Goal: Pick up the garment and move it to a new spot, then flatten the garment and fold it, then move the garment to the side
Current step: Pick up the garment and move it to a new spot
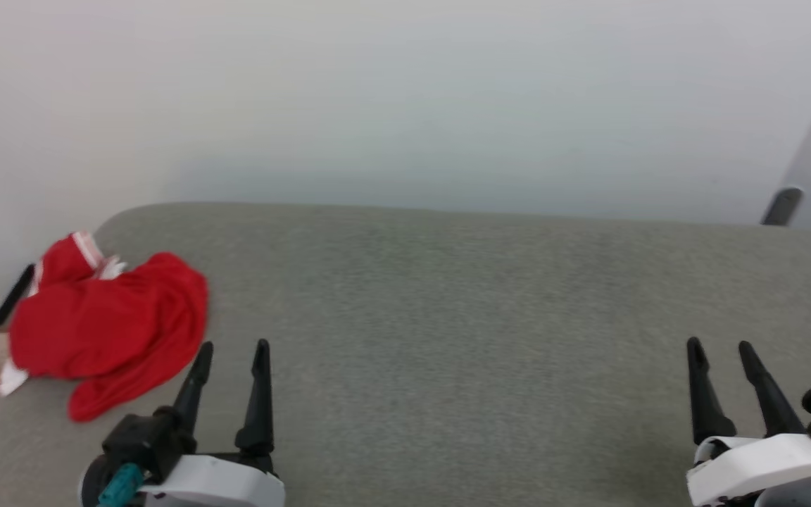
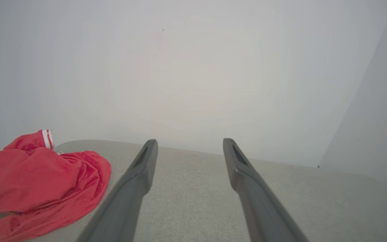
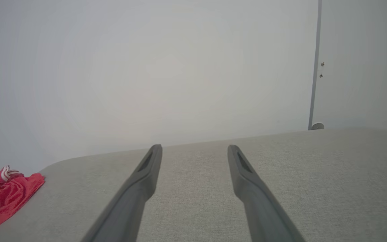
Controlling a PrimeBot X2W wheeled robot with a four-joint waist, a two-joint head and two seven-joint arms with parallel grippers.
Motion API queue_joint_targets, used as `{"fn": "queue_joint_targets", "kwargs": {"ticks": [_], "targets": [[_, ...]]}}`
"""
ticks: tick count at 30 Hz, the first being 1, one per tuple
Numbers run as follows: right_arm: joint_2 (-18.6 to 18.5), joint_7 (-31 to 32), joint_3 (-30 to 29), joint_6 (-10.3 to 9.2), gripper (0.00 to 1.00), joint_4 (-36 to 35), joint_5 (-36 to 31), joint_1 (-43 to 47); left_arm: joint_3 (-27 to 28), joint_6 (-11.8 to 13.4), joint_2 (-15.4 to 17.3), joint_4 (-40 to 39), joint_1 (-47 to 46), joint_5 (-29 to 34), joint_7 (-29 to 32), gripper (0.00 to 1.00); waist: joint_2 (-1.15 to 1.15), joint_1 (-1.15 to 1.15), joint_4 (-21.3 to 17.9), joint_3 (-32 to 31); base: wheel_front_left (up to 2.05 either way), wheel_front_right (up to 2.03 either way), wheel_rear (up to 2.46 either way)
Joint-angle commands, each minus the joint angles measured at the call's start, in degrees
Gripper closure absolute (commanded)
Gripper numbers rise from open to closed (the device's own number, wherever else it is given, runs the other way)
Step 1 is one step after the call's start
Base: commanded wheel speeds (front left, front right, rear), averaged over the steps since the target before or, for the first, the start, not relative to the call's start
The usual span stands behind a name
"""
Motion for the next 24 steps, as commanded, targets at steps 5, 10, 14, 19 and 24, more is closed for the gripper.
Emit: {"fn": "queue_joint_targets", "kwargs": {"ticks": [5, 10, 14, 19, 24], "targets": [[-0.04, 0.28, 2.66, 0.04, 0.0, 0.85, 0.05, -1.58, 1.71, 2.37, 1.21, -1.13, -0.29, 0.07, 1.36, 0.0, 0.0, 0.0, 8.56, -1.13, 0.0, 0.0, 0.0], [-0.04, 0.22, 5.07, 0.04, 0.0, 2.09, 0.43, -2.83, 2.93, 3.52, 1.82, -1.75, -0.62, -0.55, 2.9, 0.0, 0.0, 0.0, 14.27, -1.86, 0.0, 0.0, 0.0], [-0.02, -0.06, 6.67, 0.03, 0.0, 3.44, 1.46, -3.65, 3.27, 3.76, 2.48, -2.26, -0.65, -0.98, 4.1, 0.0, 0.0, 0.0, 18.49, -2.47, 0.0, 0.0, 0.0], [-0.06, 0.07, 9.34, 0.03, 0.0, 4.34, 1.65, -5.54, 4.27, 4.73, 2.52, -3.19, 0.04, -1.81, 4.5, 0.0, 0.0, 0.0, 20.15, -1.4, 0.0, 0.0, 0.0], [-0.06, -0.3, 10.62, 0.03, 0.0, 5.87, 1.47, -7.42, 4.79, 5.15, 2.51, -4.16, 0.24, -2.51, 4.69, 0.0, 0.0, 0.0, 21.07, -0.31, 0.0, 0.0, 0.0]]}}
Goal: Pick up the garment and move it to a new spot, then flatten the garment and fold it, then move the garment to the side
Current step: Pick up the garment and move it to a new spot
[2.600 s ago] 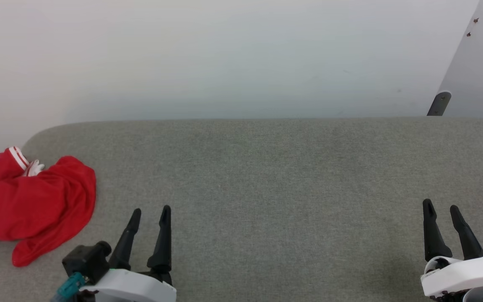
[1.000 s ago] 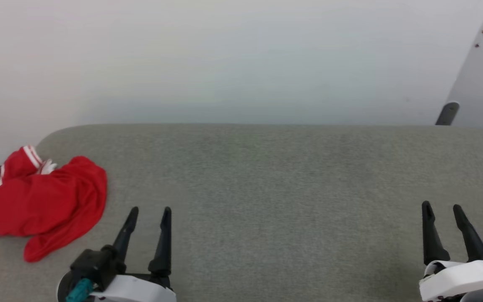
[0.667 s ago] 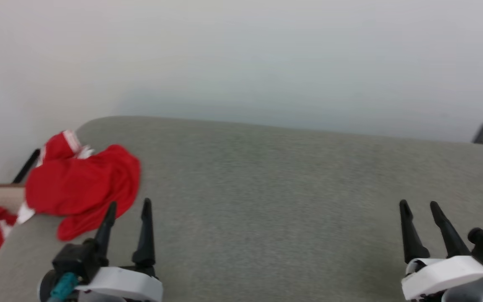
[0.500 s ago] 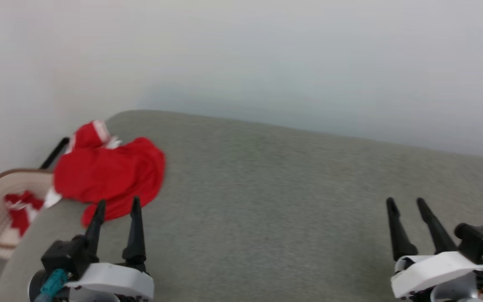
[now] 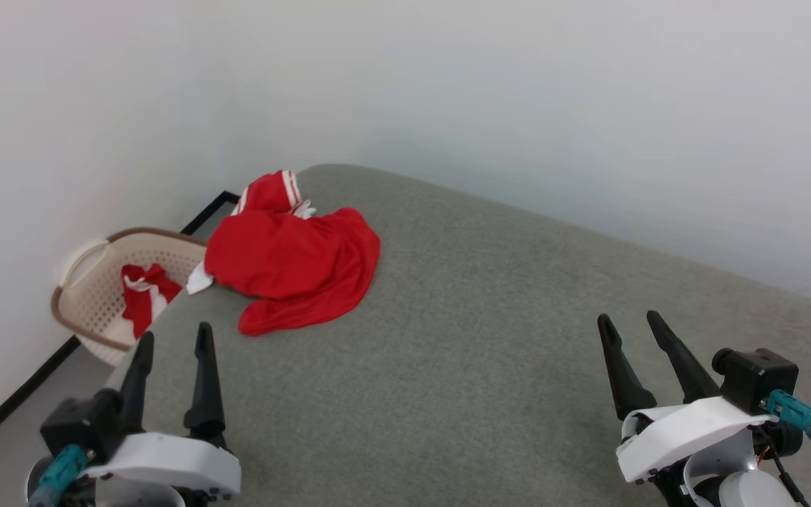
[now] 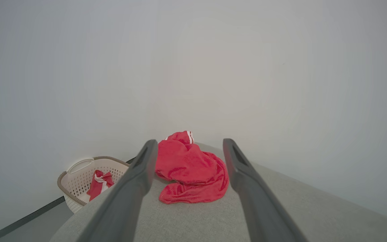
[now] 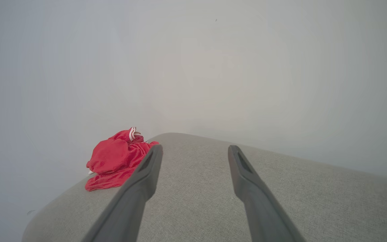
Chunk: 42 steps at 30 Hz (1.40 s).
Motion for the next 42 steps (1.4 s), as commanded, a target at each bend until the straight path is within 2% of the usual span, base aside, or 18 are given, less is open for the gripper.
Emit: {"fn": "queue_joint_targets", "kwargs": {"ticks": [1, 6, 10, 15, 20, 28, 34, 42], "targets": [[-0.06, -0.36, 0.12, 0.02, 0.0, 0.17, -0.19, -0.42, 0.03, 0.24, 0.21, -0.15, -0.11, -0.34, 0.32, 0.0, 0.0, 0.0, 1.05, 0.88, 0.0, 0.0, 0.0], [-0.05, -0.17, -0.8, 0.02, 0.0, 0.63, -0.76, 0.28, -0.98, -1.44, 2.05, 0.6, -4.1, -0.88, 4.49, 0.0, 0.0, 0.0, 1.48, 1.58, 0.0, 0.0, 0.0], [-0.05, 0.61, -2.34, 0.02, 0.0, -0.68, -2.07, 1.71, -2.58, -4.39, 3.81, 3.1, -10.62, -1.75, 9.31, 0.0, 0.0, 0.0, 1.71, 2.59, 0.0, 0.0, 0.0], [-0.12, 3.72, -3.22, 0.02, 0.0, -5.5, -4.89, -0.13, -2.27, -7.5, 5.5, 6.6, -20.21, -4.78, 15.52, 0.0, 0.0, 0.0, -1.28, 9.46, 0.0, 0.0, 0.0], [-1.48, 6.76, -3.61, 0.02, 0.0, -10.58, -6.46, -2.96, -0.39, -9.0, 6.19, 12.73, -30.2, -9.48, 21.99, 0.0, 0.0, 0.0, -4.58, 17.57, 0.0, 0.0, 0.0], [-3.69, 9.21, -3.6, 0.02, 0.0, -16.04, -6.42, -7.38, 0.78, -9.92, 8.09, 24.17, -42.86, -14.55, 32.79, 0.0, 0.0, 0.0, -10.19, 29.16, 0.0, 0.0, 0.0], [-4.76, 9.9, -3.84, 0.02, 0.0, -18.59, -6.09, -10.06, 1.09, -9.61, 7.82, 34.11, -49.73, -18.31, 41.17, 0.0, 0.0, 0.0, -13.48, 35.52, 0.0, 0.0, 0.0], [-5.43, 10.4, -3.65, 0.02, 0.0, -20.47, -5.8, -11.31, 0.28, -7.76, 8.53, 45.67, -55.29, -18.3, 45.41, 0.0, 0.0, 0.0, -15.95, 39.9, 0.0, 0.0, 0.0]]}}
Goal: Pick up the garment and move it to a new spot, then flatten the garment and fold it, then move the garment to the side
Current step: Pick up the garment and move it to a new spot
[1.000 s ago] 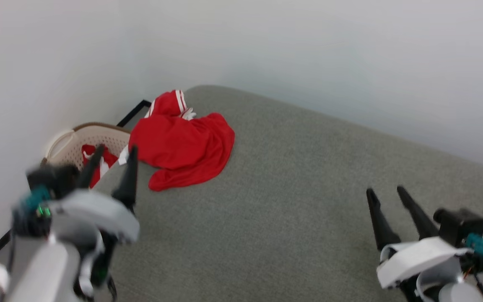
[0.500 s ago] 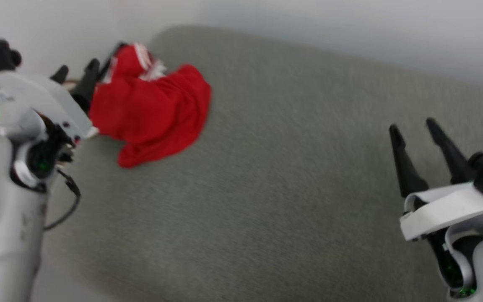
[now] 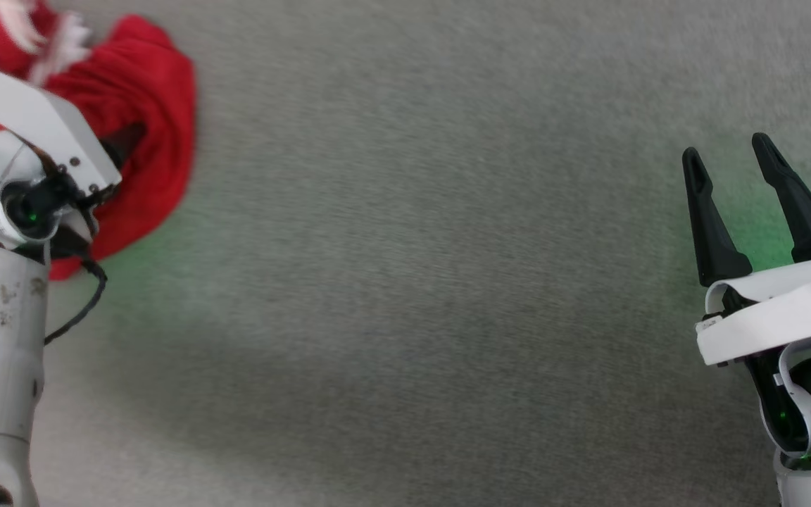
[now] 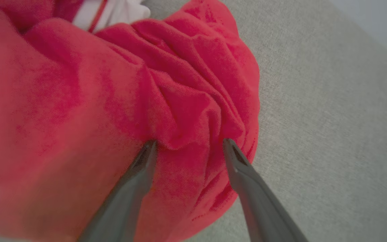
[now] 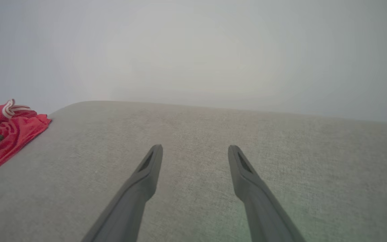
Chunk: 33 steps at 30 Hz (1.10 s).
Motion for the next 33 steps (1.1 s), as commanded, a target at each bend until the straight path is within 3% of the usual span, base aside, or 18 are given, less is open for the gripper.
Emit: {"fn": "queue_joint_targets", "kwargs": {"ticks": [1, 8, 9, 11, 18, 33], "targets": [[-0.09, 0.22, 0.05, 0.02, 0.0, -0.49, 0.6, -0.8, 0.03, 0.49, 0.05, 1.59, -1.22, 0.11, 0.05, 0.0, 0.0, 0.0, -5.5, 5.92, 0.0, 0.0, 0.0], [-0.28, 0.58, -0.53, 0.02, 0.0, -1.02, 0.42, -0.91, -1.6, -0.32, -3.02, 9.95, -1.88, 0.49, -1.11, 0.0, 0.0, 0.0, -5.46, 6.3, 0.0, 0.0, 0.0], [-0.25, 0.66, -0.64, 0.02, 0.0, -0.95, 0.4, -0.9, -1.92, -0.56, -3.53, 10.93, -1.95, 0.65, -1.41, 0.16, 0.0, 0.0, -5.34, 6.16, 0.0, 0.0, 0.0], [-0.08, 0.75, -0.8, 0.02, 0.0, -0.73, 0.31, -0.82, -1.8, -1.54, -4.36, 12.2, -2.46, 0.44, -3.26, 1.0, 0.0, 0.0, -5.01, 5.75, 0.0, 0.0, 0.0], [0.7, -0.18, -1.17, 0.02, 0.0, 0.87, 0.29, 1.08, -2.16, -4.0, -2.94, 16.11, -3.8, 1.15, -6.93, 1.0, 0.0, 0.0, -3.36, 1.53, 0.0, 0.0, 0.0], [3.6, -4.0, -2.75, 0.02, 0.0, 6.37, 1.73, 5.65, -3.93, -6.98, 5.47, 11.97, -10.74, 5.67, -15.77, 1.0, 0.0, 0.0, -0.92, -13.64, 0.0, 0.0, 0.0]]}}
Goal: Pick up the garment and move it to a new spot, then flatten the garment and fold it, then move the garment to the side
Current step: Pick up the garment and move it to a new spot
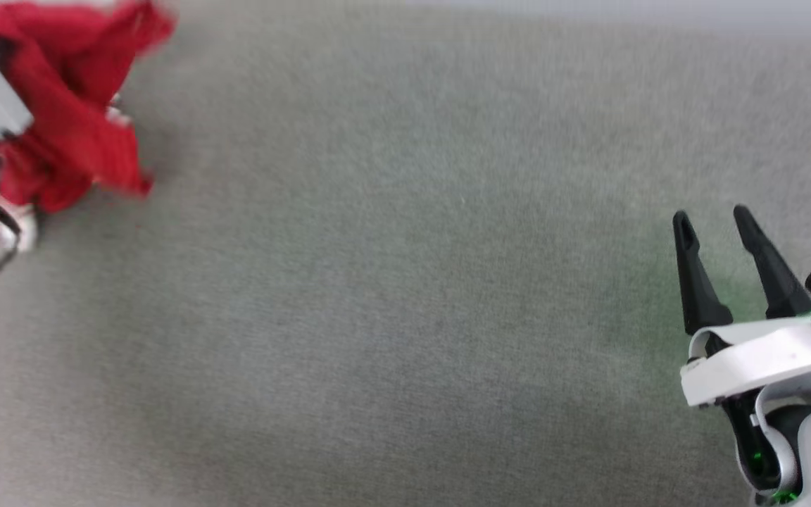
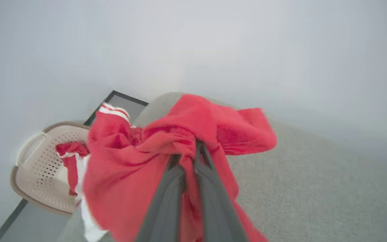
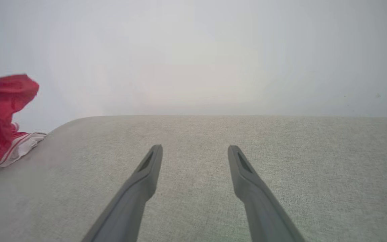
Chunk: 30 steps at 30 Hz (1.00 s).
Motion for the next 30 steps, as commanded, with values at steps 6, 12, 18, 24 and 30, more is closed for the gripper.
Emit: {"fn": "queue_joint_targets", "kwargs": {"ticks": [6, 12, 18, 24, 30], "targets": [[1.16, -1.66, -0.79, 0.02, 0.0, 1.46, 0.81, 2.4, -0.24, -0.91, 2.3, -4.2, -2.31, 0.83, -1.6, 1.0, 0.0, 0.0, 1.71, -10.12, 0.0, 0.0, 0.0], [1.68, -2.81, -2.2, 0.02, 0.0, 2.39, 1.2, 3.94, -1.35, -1.63, 3.41, -10.93, -3.92, 1.63, -1.33, 1.0, 0.0, 0.0, 1.58, -14.25, 0.0, 0.0, 0.0], [1.84, -3.77, -4.27, 0.02, 0.0, 2.73, 1.55, 5.31, -2.99, -0.83, 3.07, -20.12, -4.3, 1.98, 2.38, 1.0, 0.0, 0.0, 0.57, -16.88, 0.0, 0.0, 0.0], [1.88, -4.49, -6.61, 0.02, 0.0, 2.74, 1.95, 6.37, -4.44, 1.37, 2.38, -31.94, -1.08, 0.3, 9.48, 1.0, 0.0, 0.0, -2.47, -18.23, 0.0, 0.0, 0.0], [1.9, -4.61, -9.48, 0.02, 0.0, 2.67, 0.42, 6.46, -5.7, 5.16, 1.8, -45.21, 3.27, -1.06, 15.79, 1.0, 0.0, 0.0, -7.27, -18.12, 0.0, 0.0, 0.0]]}}
